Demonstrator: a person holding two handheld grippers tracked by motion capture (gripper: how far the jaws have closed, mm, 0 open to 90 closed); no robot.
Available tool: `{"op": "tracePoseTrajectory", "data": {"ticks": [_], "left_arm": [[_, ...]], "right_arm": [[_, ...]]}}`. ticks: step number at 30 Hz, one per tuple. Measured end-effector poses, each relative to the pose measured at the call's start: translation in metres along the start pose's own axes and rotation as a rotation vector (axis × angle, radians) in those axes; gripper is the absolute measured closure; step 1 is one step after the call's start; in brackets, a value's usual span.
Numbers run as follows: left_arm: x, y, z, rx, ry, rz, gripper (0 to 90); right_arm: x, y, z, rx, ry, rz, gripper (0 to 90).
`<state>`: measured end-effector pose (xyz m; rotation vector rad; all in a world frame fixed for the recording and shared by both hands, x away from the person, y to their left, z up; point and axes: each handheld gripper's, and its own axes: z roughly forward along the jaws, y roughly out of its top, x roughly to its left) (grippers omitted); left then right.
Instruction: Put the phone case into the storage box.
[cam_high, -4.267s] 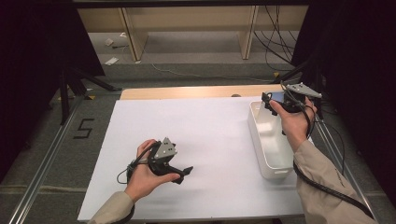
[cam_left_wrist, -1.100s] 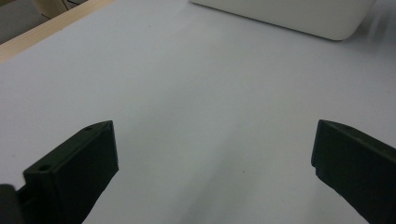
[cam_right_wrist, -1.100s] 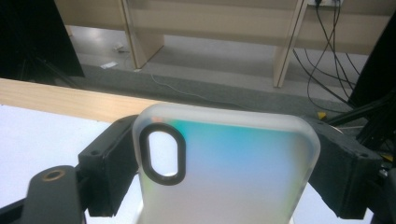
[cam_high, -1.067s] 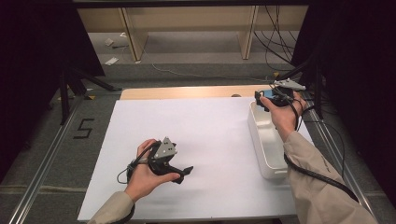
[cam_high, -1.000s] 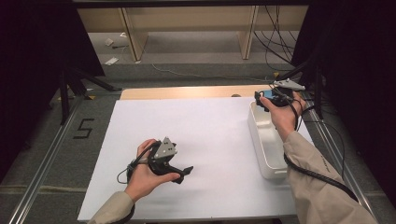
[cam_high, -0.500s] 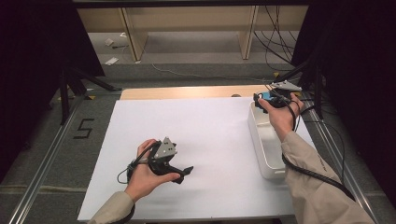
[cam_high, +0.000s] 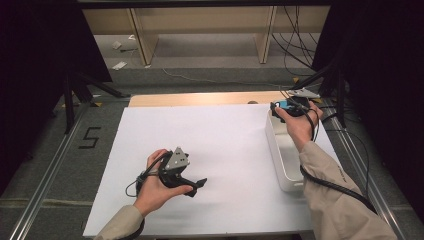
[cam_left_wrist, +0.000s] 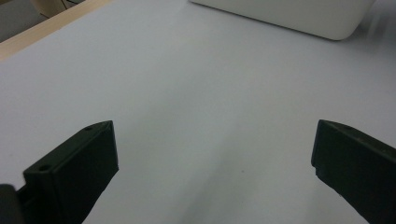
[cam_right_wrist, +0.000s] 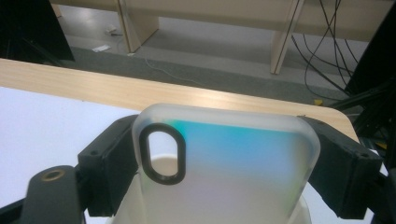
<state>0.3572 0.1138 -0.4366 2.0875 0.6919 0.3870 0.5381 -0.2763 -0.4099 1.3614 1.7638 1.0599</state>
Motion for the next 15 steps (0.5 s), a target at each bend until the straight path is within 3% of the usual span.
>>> {"op": "tracePoseTrajectory", "data": {"ticks": [15], "left_arm": [[0.0004,-0.0001,-0.0001,0.000,0.000,0.000,0.0]], "right_arm": [[-0.0013,-0.0011,0.0057,-0.015,-0.004,0.013,17.2]]}}
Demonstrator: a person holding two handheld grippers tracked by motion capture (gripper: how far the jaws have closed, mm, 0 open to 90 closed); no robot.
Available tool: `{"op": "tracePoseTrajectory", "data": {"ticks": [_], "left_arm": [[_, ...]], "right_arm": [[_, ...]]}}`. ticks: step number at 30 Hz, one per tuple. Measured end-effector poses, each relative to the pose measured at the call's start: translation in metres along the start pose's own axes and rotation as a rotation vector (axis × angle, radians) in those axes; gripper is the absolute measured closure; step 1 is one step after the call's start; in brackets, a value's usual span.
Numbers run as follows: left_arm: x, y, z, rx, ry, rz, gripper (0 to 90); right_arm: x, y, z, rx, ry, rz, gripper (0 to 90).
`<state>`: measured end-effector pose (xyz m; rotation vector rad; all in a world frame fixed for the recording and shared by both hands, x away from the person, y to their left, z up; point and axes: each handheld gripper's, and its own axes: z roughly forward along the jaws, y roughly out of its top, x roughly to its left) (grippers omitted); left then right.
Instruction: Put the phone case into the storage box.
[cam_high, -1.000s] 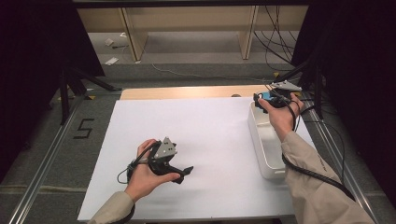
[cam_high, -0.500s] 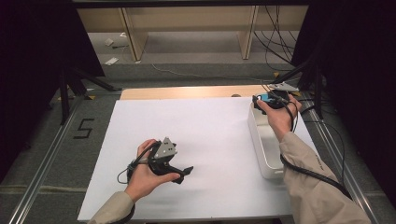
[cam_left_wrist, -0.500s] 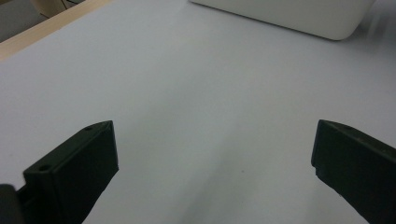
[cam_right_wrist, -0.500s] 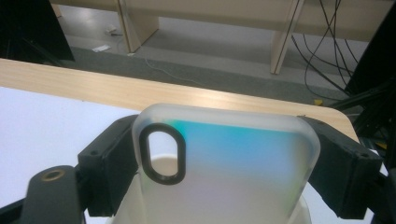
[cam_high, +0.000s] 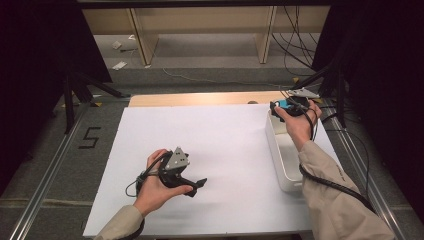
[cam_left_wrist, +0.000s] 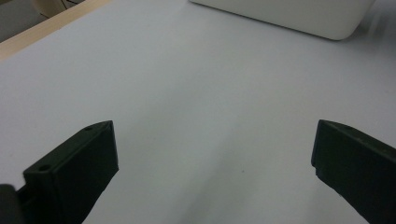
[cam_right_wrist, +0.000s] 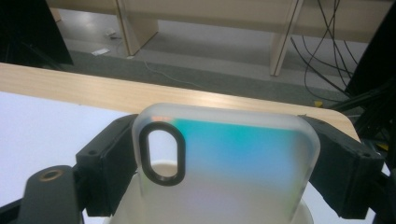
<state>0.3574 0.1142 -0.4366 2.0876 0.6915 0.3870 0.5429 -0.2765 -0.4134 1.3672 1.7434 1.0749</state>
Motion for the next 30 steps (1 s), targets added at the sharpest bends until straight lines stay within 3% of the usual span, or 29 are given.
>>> {"op": "tracePoseTrajectory", "data": {"ticks": [14,30], "left_arm": [[0.000,0.000,0.000,-0.001,0.000,-0.001,0.0],[0.000,0.000,0.001,-0.001,-0.001,-0.002,0.0]], "right_arm": [[-0.004,-0.001,0.006,0.004,0.007,0.015,6.3],[-0.003,0.010,-0.010,-0.036,0.060,0.012,1.6]]}}
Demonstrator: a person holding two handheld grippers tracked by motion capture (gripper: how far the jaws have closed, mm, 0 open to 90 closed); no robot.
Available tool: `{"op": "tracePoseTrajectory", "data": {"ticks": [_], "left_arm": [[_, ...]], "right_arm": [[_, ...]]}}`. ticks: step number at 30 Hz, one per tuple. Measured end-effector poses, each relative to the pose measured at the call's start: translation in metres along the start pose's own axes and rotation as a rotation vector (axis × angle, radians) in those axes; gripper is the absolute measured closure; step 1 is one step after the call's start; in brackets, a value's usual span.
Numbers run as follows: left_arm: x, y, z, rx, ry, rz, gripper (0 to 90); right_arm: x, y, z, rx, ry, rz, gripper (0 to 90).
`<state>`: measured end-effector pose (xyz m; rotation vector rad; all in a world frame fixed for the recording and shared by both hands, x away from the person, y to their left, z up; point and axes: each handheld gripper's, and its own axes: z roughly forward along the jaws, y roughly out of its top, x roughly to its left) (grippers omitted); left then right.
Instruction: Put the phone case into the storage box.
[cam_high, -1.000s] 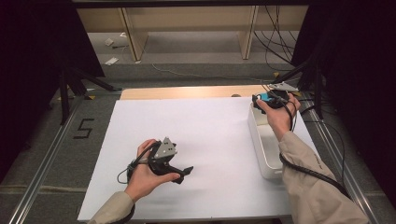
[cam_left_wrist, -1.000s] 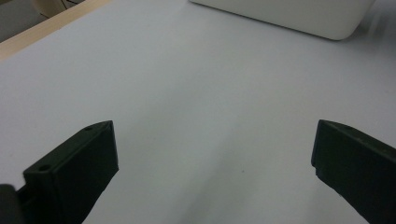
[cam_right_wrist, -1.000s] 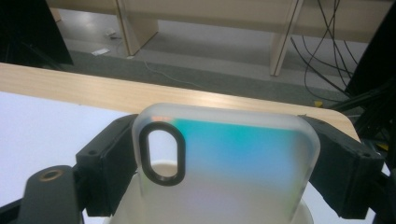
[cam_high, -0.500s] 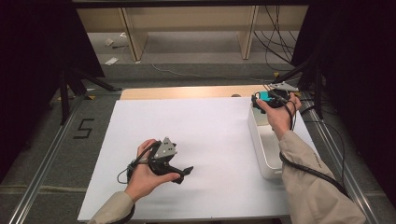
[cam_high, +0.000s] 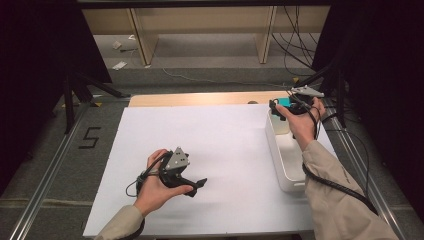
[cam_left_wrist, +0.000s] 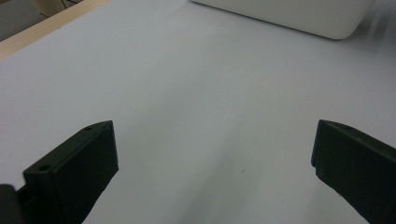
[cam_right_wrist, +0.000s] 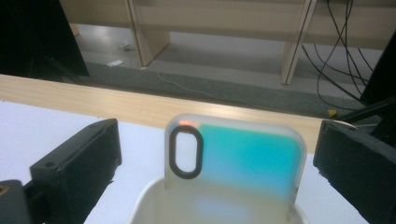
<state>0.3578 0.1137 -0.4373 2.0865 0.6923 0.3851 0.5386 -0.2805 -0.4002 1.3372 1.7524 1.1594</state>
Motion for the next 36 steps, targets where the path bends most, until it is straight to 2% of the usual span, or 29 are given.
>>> {"op": "tracePoseTrajectory", "data": {"ticks": [19,36], "left_arm": [[-0.001,0.001,0.000,0.003,0.001,0.000,0.0],[-0.001,0.001,0.000,-0.001,0.004,-0.004,0.0]], "right_arm": [[0.003,0.003,-0.022,-0.032,0.020,-0.012,2.1],[0.012,0.003,-0.043,-0.063,0.047,-0.048,3.2]]}}
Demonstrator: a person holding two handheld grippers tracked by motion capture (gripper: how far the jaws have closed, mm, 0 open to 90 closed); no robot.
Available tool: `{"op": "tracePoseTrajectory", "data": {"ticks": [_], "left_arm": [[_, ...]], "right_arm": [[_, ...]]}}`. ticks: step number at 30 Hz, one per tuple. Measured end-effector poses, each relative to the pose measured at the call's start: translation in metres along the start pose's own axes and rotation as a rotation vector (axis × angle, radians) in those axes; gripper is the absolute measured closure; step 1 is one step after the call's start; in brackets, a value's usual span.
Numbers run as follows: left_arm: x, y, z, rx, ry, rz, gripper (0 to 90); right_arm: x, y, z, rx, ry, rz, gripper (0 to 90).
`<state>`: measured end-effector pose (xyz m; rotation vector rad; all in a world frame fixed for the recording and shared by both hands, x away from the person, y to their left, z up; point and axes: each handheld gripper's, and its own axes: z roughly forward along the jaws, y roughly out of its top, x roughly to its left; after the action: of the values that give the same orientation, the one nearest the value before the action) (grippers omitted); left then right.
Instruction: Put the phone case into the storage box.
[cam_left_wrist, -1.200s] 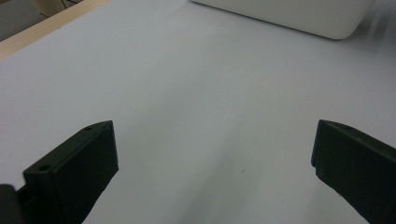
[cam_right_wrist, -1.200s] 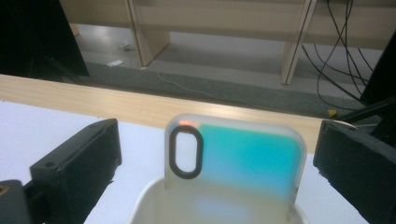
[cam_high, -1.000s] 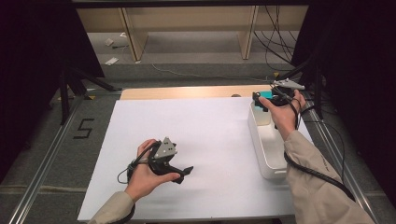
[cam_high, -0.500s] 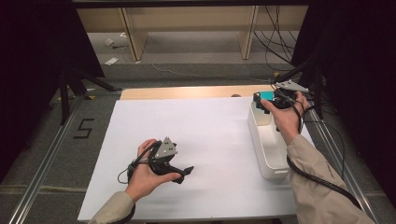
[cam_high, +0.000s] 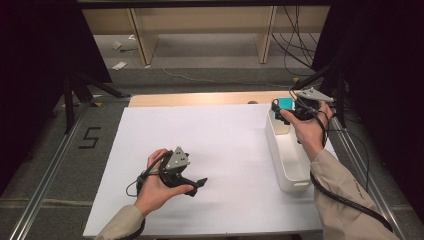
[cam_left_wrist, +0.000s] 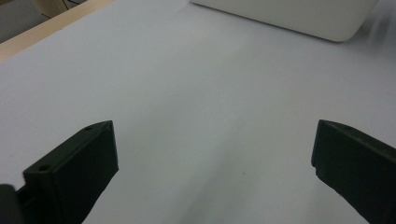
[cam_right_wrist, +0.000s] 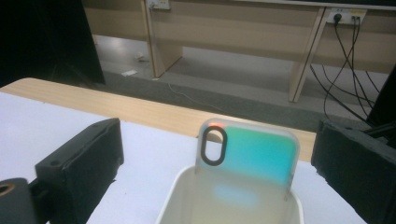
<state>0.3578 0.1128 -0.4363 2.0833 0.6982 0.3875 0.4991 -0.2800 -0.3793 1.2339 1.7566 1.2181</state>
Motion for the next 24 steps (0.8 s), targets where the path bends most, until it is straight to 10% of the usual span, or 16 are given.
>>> {"op": "tracePoseTrajectory", "data": {"ticks": [24], "left_arm": [[0.001,0.000,-0.002,0.000,0.007,-0.003,0.0]], "right_arm": [[0.026,-0.006,-0.020,-0.037,0.100,-0.049,7.4]]}}
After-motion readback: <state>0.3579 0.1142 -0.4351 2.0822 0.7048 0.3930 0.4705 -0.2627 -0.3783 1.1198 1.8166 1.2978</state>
